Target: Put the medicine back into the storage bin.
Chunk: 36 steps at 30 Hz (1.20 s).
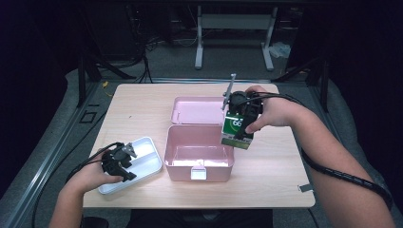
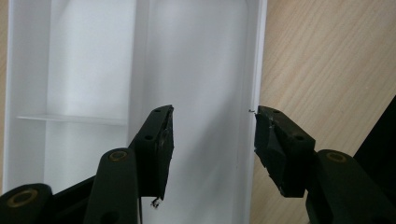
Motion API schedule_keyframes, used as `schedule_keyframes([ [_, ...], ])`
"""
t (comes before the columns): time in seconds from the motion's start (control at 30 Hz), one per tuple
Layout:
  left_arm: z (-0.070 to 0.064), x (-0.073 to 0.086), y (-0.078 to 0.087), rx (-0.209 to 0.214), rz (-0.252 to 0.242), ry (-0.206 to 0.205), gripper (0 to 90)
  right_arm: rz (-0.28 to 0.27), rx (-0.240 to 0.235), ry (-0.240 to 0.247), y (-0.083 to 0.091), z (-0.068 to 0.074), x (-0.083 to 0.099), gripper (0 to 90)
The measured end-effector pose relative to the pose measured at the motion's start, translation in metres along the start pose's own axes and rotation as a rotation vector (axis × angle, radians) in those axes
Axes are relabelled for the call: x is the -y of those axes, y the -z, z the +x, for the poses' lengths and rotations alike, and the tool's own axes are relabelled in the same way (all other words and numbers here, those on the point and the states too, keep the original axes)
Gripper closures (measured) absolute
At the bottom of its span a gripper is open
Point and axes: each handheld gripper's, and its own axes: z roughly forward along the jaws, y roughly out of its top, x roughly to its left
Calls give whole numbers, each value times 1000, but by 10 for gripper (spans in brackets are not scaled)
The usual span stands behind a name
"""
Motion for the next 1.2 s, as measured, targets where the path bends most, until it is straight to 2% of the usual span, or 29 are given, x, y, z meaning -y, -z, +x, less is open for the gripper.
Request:
schedule_keyframes([
  [0.13,0,-1,-1,5,9,-9,475,11,-26,70,-3,8,-20,163],
  [0.43,1,0,-3,9,9,-6,475,-4,-65,142,-12,14,-50,163],
  [0.5,1,0,-3,9,10,-6,475,-1,-64,147,-14,15,-53,163],
  [0.53,1,0,-2,9,9,-6,475,20,-59,156,-20,17,-58,163],
  [0.57,1,0,-2,9,9,-6,475,20,-59,156,-20,17,-58,163],
  [0.93,2,2,-2,2,9,-3,475,51,-103,157,-63,18,-60,162],
  [1.03,2,2,-2,5,11,-2,475,60,-97,162,-77,18,-59,162],
  [1.2,3,3,-2,4,11,-3,477,42,-92,155,-97,18,-55,162],
])
